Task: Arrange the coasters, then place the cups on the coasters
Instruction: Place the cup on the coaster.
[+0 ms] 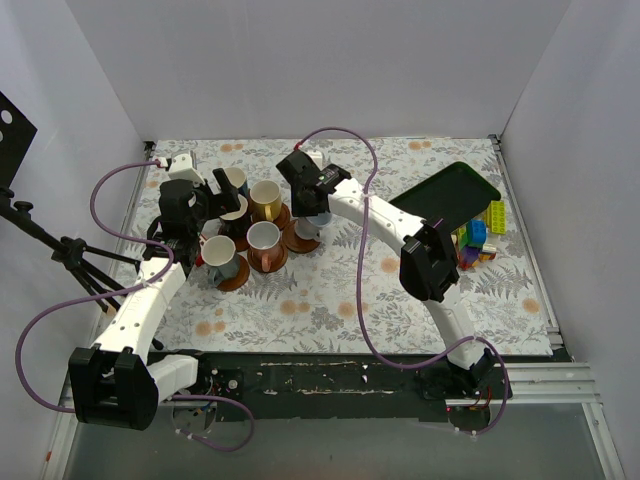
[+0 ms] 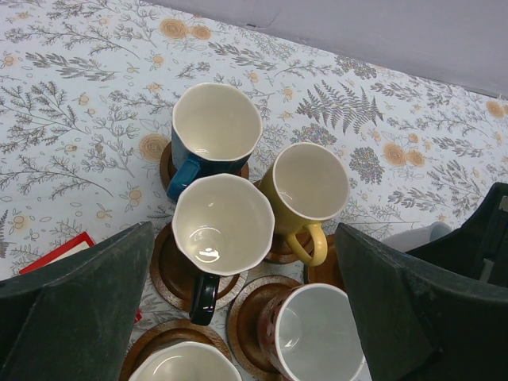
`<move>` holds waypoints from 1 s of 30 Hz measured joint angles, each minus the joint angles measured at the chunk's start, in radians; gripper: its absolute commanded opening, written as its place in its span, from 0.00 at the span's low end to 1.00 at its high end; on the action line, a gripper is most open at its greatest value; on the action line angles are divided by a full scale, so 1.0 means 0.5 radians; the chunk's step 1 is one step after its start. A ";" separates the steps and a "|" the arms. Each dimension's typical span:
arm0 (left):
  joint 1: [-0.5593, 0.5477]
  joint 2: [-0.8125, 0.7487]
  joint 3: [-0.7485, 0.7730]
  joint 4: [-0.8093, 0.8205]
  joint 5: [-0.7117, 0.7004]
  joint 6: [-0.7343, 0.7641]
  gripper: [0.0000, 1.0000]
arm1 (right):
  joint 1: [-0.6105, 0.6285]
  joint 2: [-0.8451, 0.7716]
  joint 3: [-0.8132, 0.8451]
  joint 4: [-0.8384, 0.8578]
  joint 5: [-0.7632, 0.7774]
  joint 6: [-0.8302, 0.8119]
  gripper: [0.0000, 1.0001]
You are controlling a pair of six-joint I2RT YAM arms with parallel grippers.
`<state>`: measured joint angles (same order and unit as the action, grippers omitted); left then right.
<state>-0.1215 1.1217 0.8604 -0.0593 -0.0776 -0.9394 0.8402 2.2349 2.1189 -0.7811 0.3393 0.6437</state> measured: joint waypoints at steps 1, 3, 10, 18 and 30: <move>0.000 0.000 0.000 0.000 0.001 0.000 0.98 | 0.000 0.000 0.004 0.002 0.001 0.000 0.01; 0.000 0.000 0.000 0.000 0.000 0.000 0.98 | 0.000 0.002 0.008 0.010 0.000 -0.001 0.01; 0.000 0.000 0.000 0.000 0.000 0.000 0.98 | 0.002 0.033 0.014 0.021 -0.002 -0.001 0.01; 0.000 0.000 0.000 -0.001 0.000 0.000 0.98 | 0.005 0.062 0.030 0.049 0.005 -0.003 0.01; 0.004 0.000 0.000 -0.002 -0.002 0.000 0.98 | 0.008 0.072 0.044 0.046 0.003 -0.005 0.01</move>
<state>-0.1196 1.1217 0.8604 -0.0601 -0.0784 -0.9394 0.8440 2.2711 2.1410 -0.7582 0.3408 0.6415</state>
